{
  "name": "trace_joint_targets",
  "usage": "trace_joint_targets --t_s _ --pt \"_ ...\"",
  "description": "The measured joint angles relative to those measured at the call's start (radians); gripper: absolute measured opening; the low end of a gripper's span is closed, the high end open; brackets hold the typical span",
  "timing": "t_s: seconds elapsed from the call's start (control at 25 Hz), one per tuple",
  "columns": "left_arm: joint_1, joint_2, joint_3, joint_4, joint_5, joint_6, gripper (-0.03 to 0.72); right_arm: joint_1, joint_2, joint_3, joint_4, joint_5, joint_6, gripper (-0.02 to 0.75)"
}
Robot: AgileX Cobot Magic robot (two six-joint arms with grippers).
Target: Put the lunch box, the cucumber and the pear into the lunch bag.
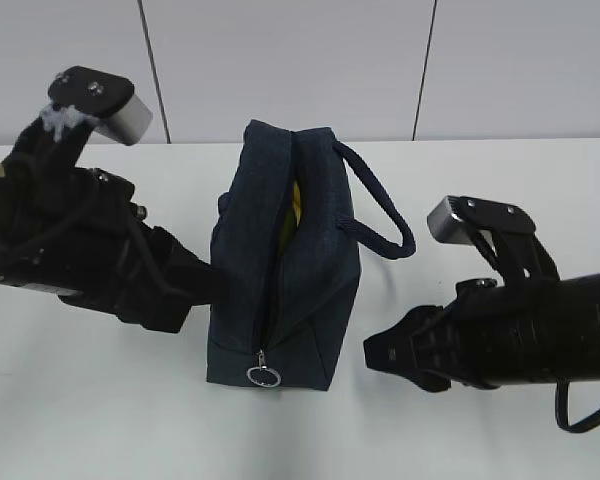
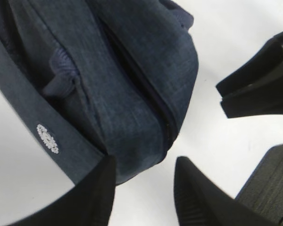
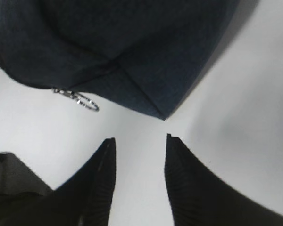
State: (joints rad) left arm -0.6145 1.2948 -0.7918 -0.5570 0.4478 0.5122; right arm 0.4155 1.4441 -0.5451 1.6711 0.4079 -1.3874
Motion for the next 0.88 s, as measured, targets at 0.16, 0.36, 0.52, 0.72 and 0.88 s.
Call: trace_joint_targets --t_s 0.16,0.36,0.52,0.72,0.88 --pt "0.000 -0.028 0.000 -0.050 0.011 0.000 0.252 -0.009 0.004 -0.073 -0.179 -0.051 0.126 0.285" --pt "0.000 -0.043 0.000 -0.056 0.030 0.000 0.252 -0.064 0.006 -0.175 -0.574 0.059 0.350 0.285" --pt "0.000 -0.043 0.000 -0.056 0.036 0.000 0.252 -0.071 0.007 -0.281 -1.029 0.260 0.670 0.285" --pt "0.000 -0.043 0.000 -0.056 0.037 0.000 0.252 -0.071 0.007 -0.414 -1.552 0.521 1.062 0.285" --pt "0.000 -0.043 0.000 -0.056 0.037 0.000 0.252 -0.071 0.007 -0.430 -1.859 0.600 1.332 0.285"
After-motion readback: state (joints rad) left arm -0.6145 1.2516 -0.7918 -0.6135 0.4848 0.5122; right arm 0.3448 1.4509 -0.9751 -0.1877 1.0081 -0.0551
